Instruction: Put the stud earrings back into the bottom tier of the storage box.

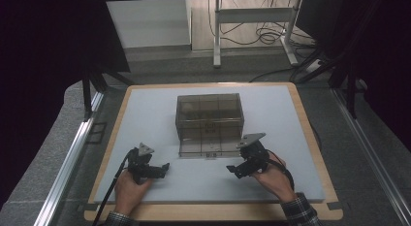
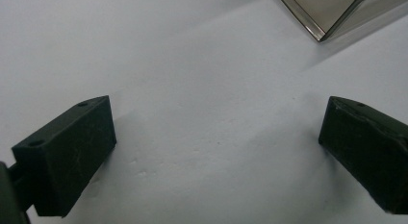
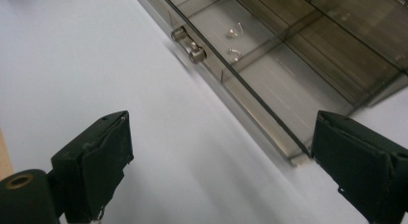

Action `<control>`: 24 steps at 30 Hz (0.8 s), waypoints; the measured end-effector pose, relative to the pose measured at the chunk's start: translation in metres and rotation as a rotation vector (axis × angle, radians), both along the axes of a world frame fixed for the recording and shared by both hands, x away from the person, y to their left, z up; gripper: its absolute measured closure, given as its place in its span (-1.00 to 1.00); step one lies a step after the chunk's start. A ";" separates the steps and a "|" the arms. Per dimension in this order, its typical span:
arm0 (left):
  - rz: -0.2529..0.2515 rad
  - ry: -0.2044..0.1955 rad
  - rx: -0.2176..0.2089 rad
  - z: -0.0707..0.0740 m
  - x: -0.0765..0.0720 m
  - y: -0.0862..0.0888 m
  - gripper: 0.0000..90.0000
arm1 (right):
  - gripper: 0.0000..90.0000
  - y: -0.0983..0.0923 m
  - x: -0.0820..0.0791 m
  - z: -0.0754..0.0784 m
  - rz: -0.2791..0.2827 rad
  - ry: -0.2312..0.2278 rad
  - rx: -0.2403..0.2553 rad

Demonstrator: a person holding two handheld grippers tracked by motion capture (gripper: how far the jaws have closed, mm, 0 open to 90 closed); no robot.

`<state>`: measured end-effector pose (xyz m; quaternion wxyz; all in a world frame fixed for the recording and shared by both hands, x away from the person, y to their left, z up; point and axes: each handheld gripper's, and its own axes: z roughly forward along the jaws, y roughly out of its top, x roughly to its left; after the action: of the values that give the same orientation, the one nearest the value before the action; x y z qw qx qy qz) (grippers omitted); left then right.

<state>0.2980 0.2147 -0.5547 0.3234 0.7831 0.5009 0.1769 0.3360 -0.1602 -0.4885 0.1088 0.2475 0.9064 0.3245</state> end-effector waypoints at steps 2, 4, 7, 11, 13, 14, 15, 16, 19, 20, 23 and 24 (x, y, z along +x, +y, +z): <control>-0.001 -0.001 0.000 0.000 0.000 0.000 -1.00 | -0.84 -0.006 -0.002 -0.002 -0.004 -0.010 0.010; -0.001 -0.001 0.000 0.000 0.000 0.000 -1.00 | -0.84 -0.010 -0.003 -0.004 -0.011 -0.012 0.009; -0.001 -0.001 0.000 0.000 0.000 0.000 -1.00 | -0.85 -0.017 -0.006 -0.007 -0.014 -0.028 0.010; 0.000 -0.001 -0.001 0.000 0.000 0.000 -1.00 | -0.86 -0.025 -0.011 -0.011 -0.020 -0.047 0.003; -0.001 -0.001 -0.001 0.000 0.000 0.000 -1.00 | -0.86 -0.028 -0.013 -0.014 -0.028 -0.052 -0.002; -0.001 -0.001 -0.001 0.000 0.000 0.000 -1.00 | -0.87 -0.032 -0.014 -0.017 -0.034 -0.053 0.000; -0.001 -0.002 0.000 0.000 0.000 0.000 -1.00 | -0.87 -0.034 -0.015 -0.018 -0.036 -0.058 0.001; -0.001 -0.001 -0.001 0.000 0.000 0.000 -1.00 | -0.87 -0.036 -0.016 -0.020 -0.045 -0.056 0.006; 0.000 -0.001 0.000 0.000 0.000 0.000 -1.00 | -0.88 -0.042 -0.017 -0.024 -0.057 -0.061 0.012; 0.000 -0.001 -0.001 0.000 0.000 0.000 -1.00 | -0.88 -0.045 -0.018 -0.027 -0.066 -0.060 0.017; -0.001 -0.001 0.000 0.000 0.000 0.000 -1.00 | -0.88 -0.051 -0.019 -0.033 -0.085 -0.064 0.029; 0.000 -0.001 0.000 0.000 0.000 0.000 -1.00 | -0.89 -0.052 -0.019 -0.035 -0.089 -0.064 0.035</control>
<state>0.2980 0.2147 -0.5548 0.3238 0.7829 0.5008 0.1771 0.3174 -0.2125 -0.5230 0.1476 0.2788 0.8848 0.3430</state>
